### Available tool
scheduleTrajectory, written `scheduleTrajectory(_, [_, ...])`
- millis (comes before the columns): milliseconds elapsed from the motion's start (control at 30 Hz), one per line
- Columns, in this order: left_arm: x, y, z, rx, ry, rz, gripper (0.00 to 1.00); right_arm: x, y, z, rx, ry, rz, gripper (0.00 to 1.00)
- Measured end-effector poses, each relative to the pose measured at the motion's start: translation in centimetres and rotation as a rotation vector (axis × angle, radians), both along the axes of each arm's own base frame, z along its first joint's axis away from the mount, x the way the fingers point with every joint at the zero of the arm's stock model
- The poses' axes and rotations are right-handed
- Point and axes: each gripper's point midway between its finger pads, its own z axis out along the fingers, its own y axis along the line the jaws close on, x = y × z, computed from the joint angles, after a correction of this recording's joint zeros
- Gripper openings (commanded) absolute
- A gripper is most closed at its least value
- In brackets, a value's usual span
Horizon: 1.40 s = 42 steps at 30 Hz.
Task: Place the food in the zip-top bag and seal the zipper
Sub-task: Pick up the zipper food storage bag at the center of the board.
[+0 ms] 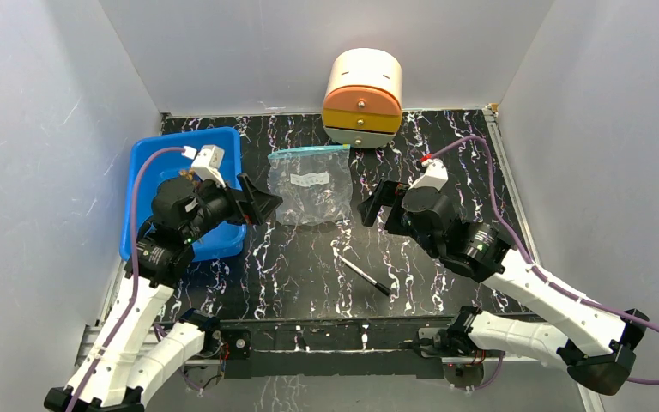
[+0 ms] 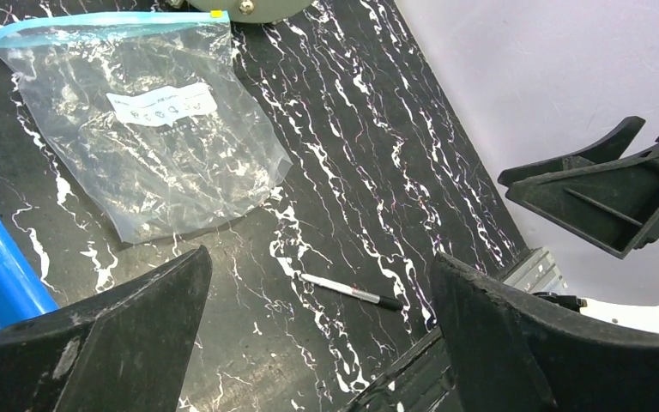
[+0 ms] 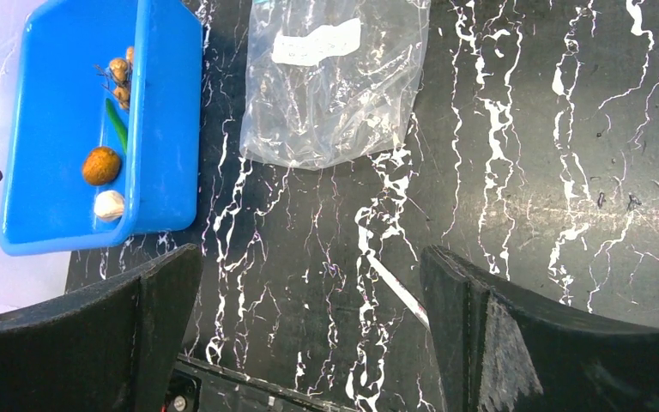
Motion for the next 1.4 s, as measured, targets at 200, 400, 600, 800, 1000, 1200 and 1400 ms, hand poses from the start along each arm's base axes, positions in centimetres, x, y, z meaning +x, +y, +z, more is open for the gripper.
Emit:
scheduleTrajectory(200, [-0.1, 0.2, 0.3, 0.001, -0.028, 0.004, 0.98, 0.2, 0.2, 0.1, 0.003, -0.005, -0.001, 0.98])
scheduleTrajectory(400, [0.5, 0.5, -0.7, 0.049, -0.034, 0.013, 0.98, 1.3, 1.0, -1.1, -0.046, -0.003, -0.004, 0.97])
scheduleTrajectory(600, [0.9, 1.3, -4.5, 0.122, 0.007, 0.035, 0.98, 3.7, 3.2, -4.2, -0.155, 0.010, 0.017, 0.64])
scheduleTrajectory(800, [0.5, 1.6, -7.5, 0.160, 0.006, 0.021, 0.98, 7.0, 5.4, -9.8, -0.241, 0.093, 0.016, 0.45])
scheduleTrajectory(1000, [-0.2, 1.4, -8.0, 0.168, -0.068, -0.022, 0.98, 9.7, 5.2, -14.1, -0.203, 0.195, -0.089, 0.44])
scheduleTrajectory(1200, [-0.6, 1.3, -7.8, 0.176, -0.116, -0.051, 0.98, 11.9, 5.1, -15.5, -0.052, 0.252, -0.235, 0.46])
scheduleTrajectory(1400, [-1.0, 1.5, -6.6, 0.179, -0.179, -0.054, 0.98, 13.0, 5.1, -17.4, 0.087, 0.334, -0.373, 0.49])
